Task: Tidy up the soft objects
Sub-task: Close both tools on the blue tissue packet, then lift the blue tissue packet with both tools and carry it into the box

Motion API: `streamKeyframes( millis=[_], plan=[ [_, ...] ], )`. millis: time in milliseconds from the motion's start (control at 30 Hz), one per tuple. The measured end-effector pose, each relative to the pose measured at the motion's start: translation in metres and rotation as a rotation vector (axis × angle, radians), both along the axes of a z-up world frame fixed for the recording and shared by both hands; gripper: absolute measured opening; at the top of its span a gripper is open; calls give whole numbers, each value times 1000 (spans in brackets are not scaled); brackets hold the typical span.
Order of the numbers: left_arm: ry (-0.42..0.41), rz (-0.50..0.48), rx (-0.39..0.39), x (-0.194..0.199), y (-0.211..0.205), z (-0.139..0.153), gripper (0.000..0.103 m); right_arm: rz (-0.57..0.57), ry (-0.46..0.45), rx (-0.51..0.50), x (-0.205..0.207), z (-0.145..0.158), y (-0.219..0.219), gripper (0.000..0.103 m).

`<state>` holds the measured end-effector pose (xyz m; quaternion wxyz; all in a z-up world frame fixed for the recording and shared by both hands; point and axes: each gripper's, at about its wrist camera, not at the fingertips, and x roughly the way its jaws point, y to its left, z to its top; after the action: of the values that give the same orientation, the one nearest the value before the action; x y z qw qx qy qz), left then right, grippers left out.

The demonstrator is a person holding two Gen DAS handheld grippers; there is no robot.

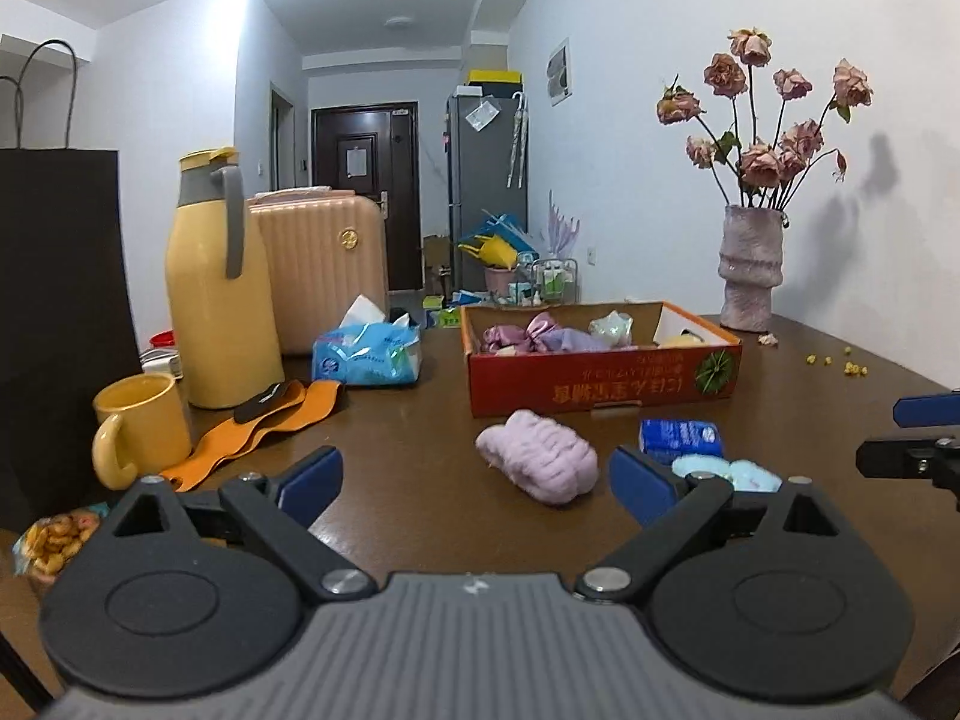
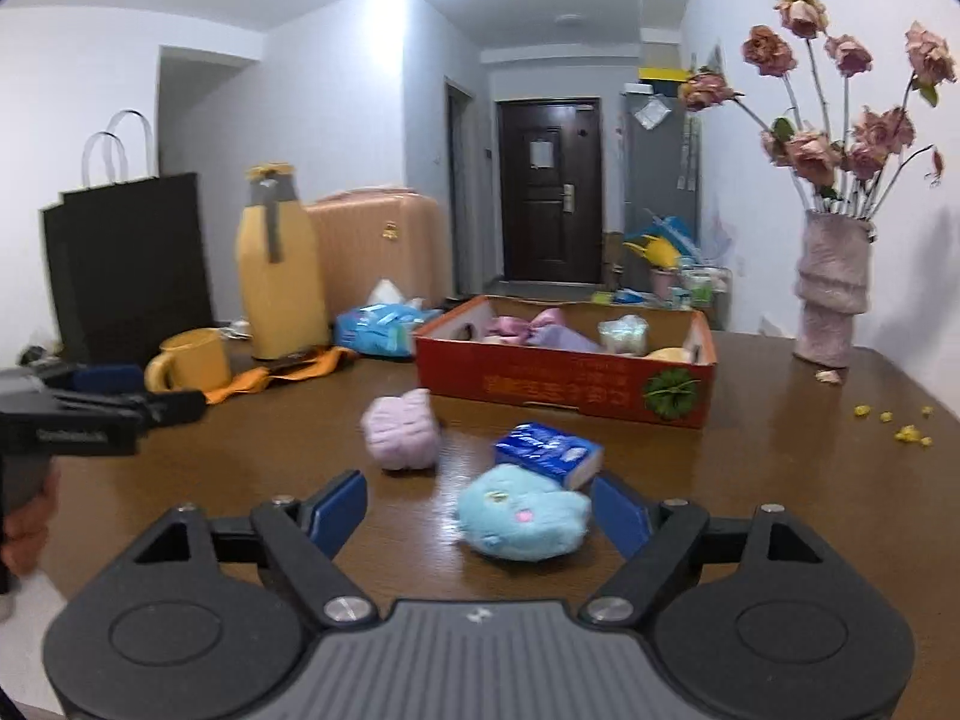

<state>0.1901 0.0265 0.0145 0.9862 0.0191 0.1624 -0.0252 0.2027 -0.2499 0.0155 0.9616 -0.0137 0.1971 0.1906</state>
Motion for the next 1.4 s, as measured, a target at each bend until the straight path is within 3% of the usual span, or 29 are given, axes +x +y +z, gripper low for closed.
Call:
streamKeyframes(
  millis=[233,333,367,433,567,767,933,1133,1267,1400],
  plan=[
    [9,-85,56,41,-38,-9,97,-42,72,86,45,-13,-16,80],
    [32,-154,28,73,-56,-9,92,-58,123,132,76,-24,-24,77],
    [57,-181,8,88,-62,-10,85,-61,148,151,89,-28,-27,74],
    [133,-227,-23,119,-73,-13,74,-57,199,183,116,-37,-30,59],
    [291,-285,-81,188,-92,-31,50,-74,269,244,166,-57,-32,47],
    [519,-300,-244,249,-95,-67,34,-60,347,304,215,-83,-25,19],
    [509,-287,-291,249,-90,-72,29,-59,344,355,222,-91,-32,18],
    [505,-282,-308,250,-88,-72,28,-61,324,333,223,-92,-29,21],
    [488,-241,-269,237,-98,-58,23,-59,318,333,220,-85,-31,18],
    [416,-244,-275,206,-98,-34,23,-52,238,359,188,-60,-35,15]
  ],
)
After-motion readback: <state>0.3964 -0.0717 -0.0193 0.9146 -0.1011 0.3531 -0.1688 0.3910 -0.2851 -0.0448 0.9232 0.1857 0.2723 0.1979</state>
